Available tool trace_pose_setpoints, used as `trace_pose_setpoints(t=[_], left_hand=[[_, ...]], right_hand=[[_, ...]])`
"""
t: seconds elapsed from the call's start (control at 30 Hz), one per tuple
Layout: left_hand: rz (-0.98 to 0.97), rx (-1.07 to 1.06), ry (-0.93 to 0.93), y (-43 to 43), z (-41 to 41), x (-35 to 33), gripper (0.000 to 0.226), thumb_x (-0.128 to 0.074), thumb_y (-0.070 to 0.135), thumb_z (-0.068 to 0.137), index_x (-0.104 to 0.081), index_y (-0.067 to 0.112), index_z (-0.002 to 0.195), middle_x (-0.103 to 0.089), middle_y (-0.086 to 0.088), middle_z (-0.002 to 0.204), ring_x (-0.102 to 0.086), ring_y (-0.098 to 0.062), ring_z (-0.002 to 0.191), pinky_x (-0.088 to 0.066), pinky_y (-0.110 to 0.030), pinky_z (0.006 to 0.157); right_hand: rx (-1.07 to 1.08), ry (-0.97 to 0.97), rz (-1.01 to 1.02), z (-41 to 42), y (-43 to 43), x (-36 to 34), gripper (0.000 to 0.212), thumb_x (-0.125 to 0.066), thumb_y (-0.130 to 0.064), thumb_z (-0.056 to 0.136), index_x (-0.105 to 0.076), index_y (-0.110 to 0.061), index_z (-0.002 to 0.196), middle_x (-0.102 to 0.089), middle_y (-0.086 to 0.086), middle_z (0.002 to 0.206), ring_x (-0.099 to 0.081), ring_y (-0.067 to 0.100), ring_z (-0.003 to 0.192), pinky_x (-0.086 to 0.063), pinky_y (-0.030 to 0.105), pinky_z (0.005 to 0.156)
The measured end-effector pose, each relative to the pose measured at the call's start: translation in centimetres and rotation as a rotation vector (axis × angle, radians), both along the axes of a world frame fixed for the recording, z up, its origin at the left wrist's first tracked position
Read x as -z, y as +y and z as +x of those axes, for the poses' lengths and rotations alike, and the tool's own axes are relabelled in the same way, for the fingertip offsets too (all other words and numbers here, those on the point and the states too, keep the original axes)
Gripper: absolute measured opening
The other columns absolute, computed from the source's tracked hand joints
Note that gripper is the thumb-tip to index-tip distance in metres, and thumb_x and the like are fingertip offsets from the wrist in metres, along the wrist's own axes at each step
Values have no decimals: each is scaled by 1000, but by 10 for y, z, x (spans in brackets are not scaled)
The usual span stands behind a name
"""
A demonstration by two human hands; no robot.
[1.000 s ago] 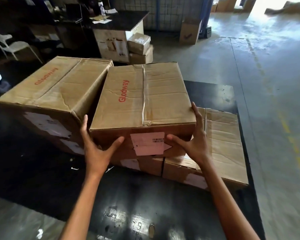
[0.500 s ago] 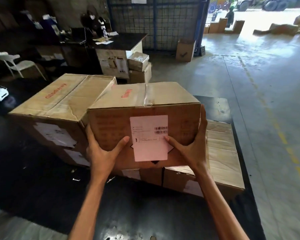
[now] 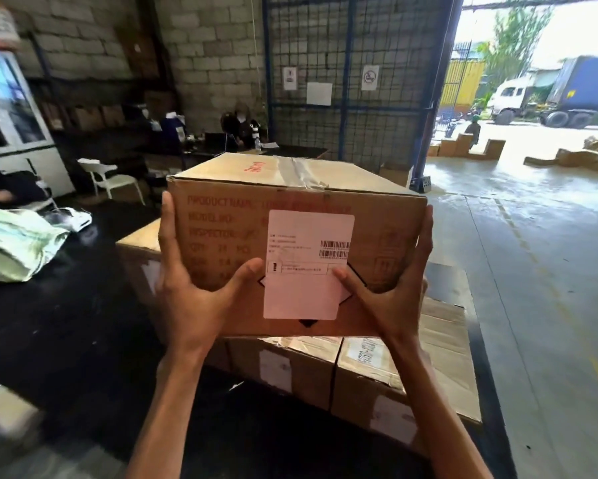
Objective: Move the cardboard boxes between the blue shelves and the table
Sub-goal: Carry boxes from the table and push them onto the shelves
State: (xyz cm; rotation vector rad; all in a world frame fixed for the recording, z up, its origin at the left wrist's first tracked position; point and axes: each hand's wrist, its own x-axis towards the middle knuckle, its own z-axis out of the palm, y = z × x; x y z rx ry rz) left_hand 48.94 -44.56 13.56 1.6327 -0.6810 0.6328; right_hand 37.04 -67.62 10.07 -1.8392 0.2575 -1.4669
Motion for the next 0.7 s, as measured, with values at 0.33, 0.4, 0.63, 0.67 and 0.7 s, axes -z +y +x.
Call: trace_pose_setpoints(t=[0.33, 0.4, 0.63, 0.67, 0.7], left_hand=[[-85, -481, -68, 184, -91, -15, 123, -80, 75, 63, -14, 43, 161, -43, 16, 158, -45, 0, 141, -39, -20, 114], [-90, -595, -71, 225, -122, -13, 121, -80, 72, 66, -14, 39, 162, -40, 10, 161, -43, -4, 144, -36, -22, 118], [-81, -1012, -72, 352, -251, -12, 120, -83, 65, 61, -17, 47, 159, -46, 15, 156, -48, -8, 142, -41, -35, 117], [-89, -1063, -54, 364, -270, -13, 121, -83, 67, 58, -16, 51, 158, -51, 8, 153, -51, -11, 139, -44, -43, 114], [-98, -1108, -38, 374, -288, -14, 123, -83, 69, 56, -15, 54, 157, -54, 4, 151, -54, -13, 137, -46, -48, 112]], right_hand=[[-502, 45, -6, 22, 160, -36, 126, -78, -83, 59, -2, -58, 156, -35, -47, 140, -48, -12, 126, -47, 34, 101], [-632, 42, -19, 24, 204, -33, 129, -80, -80, 60, -4, -48, 161, -28, -48, 145, -37, -18, 133, -39, 20, 105], [-1114, 44, 52, -4, 366, -24, 133, -87, -73, 61, -6, -45, 162, -29, -53, 147, -34, -23, 136, -26, -5, 104], [-1181, 55, 65, -9, 386, -23, 134, -88, -72, 60, -6, -47, 162, -31, -50, 149, -35, -20, 138, -27, -2, 106], [-1240, 66, 74, -15, 404, -22, 134, -89, -72, 59, -6, -47, 162, -32, -46, 151, -37, -16, 140, -28, 1, 108]])
